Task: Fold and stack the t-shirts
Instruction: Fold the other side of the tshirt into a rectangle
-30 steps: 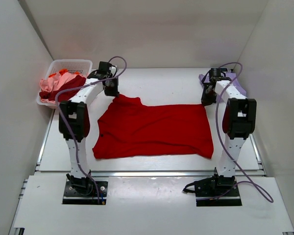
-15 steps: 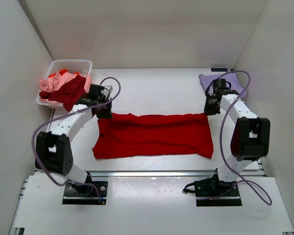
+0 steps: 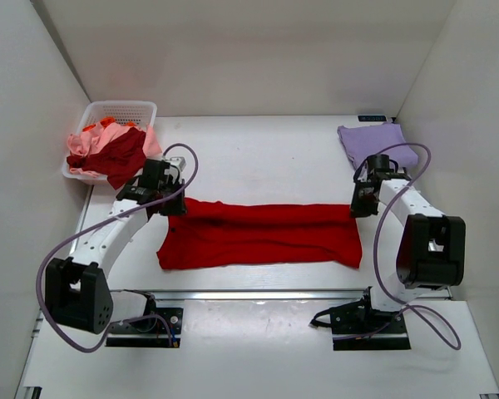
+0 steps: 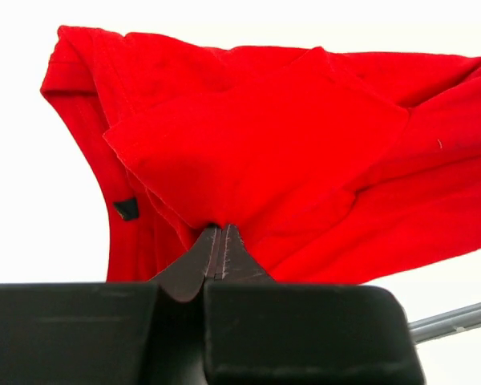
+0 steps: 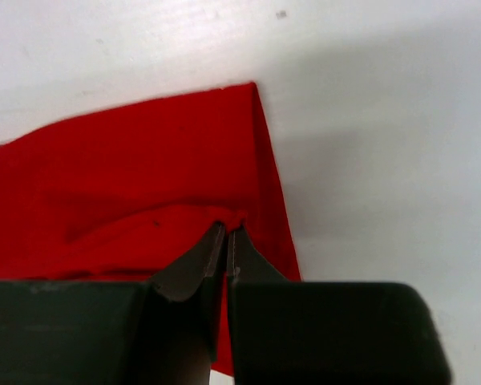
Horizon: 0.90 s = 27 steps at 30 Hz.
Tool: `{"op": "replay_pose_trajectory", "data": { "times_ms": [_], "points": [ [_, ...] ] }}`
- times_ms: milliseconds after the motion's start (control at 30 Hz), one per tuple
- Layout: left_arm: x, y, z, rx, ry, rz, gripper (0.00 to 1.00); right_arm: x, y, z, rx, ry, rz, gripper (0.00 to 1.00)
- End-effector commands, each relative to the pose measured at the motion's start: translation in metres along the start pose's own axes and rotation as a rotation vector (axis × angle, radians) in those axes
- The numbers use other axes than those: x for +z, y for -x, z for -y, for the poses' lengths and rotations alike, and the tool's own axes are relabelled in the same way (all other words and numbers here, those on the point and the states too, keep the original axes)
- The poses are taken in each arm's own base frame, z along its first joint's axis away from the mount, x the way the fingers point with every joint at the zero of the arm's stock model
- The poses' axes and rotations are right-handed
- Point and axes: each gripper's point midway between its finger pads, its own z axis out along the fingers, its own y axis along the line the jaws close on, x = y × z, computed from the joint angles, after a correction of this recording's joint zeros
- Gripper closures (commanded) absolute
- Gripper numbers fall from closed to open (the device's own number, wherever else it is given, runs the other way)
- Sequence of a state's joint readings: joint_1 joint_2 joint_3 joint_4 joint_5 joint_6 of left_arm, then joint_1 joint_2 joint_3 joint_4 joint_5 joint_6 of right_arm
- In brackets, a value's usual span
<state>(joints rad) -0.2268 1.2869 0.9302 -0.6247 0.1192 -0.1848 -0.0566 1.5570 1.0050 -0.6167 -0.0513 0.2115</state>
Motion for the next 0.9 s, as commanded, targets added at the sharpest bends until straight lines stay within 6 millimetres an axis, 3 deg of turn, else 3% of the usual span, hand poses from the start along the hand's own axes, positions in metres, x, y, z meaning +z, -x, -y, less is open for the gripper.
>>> {"op": "replay_pose_trajectory", "data": {
  "times_ms": [0,200,233,267,300,333,367,467,567,633,700,733,800,867],
  "points": [
    [-0.012,-0.001,0.005,-0.004,-0.02,0.02,1.0,-0.009,0.006,0.004,0.023,0.004,0.063,1.0],
    [-0.02,-0.021,0.006,-0.003,-0.002,-0.024,0.99,-0.013,-0.015,0.017,0.085,-0.048,-0.008,1.0],
    [-0.021,-0.026,-0.004,-0.011,0.06,-0.043,0.94,-0.013,-0.021,0.022,0.11,-0.073,-0.033,0.97],
    [-0.02,-0.031,-0.012,-0.025,0.1,-0.07,0.88,-0.017,-0.021,0.029,0.126,-0.112,-0.036,0.86],
    [-0.019,-0.034,-0.016,-0.028,0.12,-0.083,0.67,-0.018,-0.025,0.033,0.133,-0.145,-0.054,0.8],
    [-0.02,-0.033,-0.018,-0.049,0.128,-0.079,0.62,-0.021,-0.024,0.037,0.126,-0.171,-0.061,0.71],
    [-0.02,-0.032,-0.019,-0.056,0.13,-0.079,0.62,-0.025,-0.017,0.034,0.123,-0.174,-0.041,0.63],
    [-0.025,-0.02,-0.012,-0.081,0.116,-0.034,0.61,-0.032,-0.003,0.029,0.085,-0.179,-0.007,0.59],
    [-0.023,-0.013,0.005,-0.096,0.068,-0.005,0.63,-0.035,0.011,0.015,0.061,-0.135,0.024,0.59],
    [-0.013,-0.02,0.018,-0.116,0.033,-0.037,0.66,-0.033,0.027,-0.002,0.036,-0.064,0.062,0.66],
    [0.003,-0.031,0.025,-0.126,0.031,-0.076,0.67,-0.028,0.036,-0.014,-0.007,-0.031,0.08,0.81],
    [0.01,-0.042,0.026,-0.133,0.045,-0.11,0.69,-0.027,0.041,-0.018,-0.018,-0.021,0.084,0.85],
    [0.023,-0.047,0.03,-0.151,0.045,-0.126,0.71,-0.021,0.042,-0.034,-0.077,-0.011,0.075,0.89],
    [0.035,-0.056,0.027,-0.165,0.08,-0.15,0.71,-0.008,0.037,-0.035,-0.09,-0.026,0.029,0.93]
  ]
}}
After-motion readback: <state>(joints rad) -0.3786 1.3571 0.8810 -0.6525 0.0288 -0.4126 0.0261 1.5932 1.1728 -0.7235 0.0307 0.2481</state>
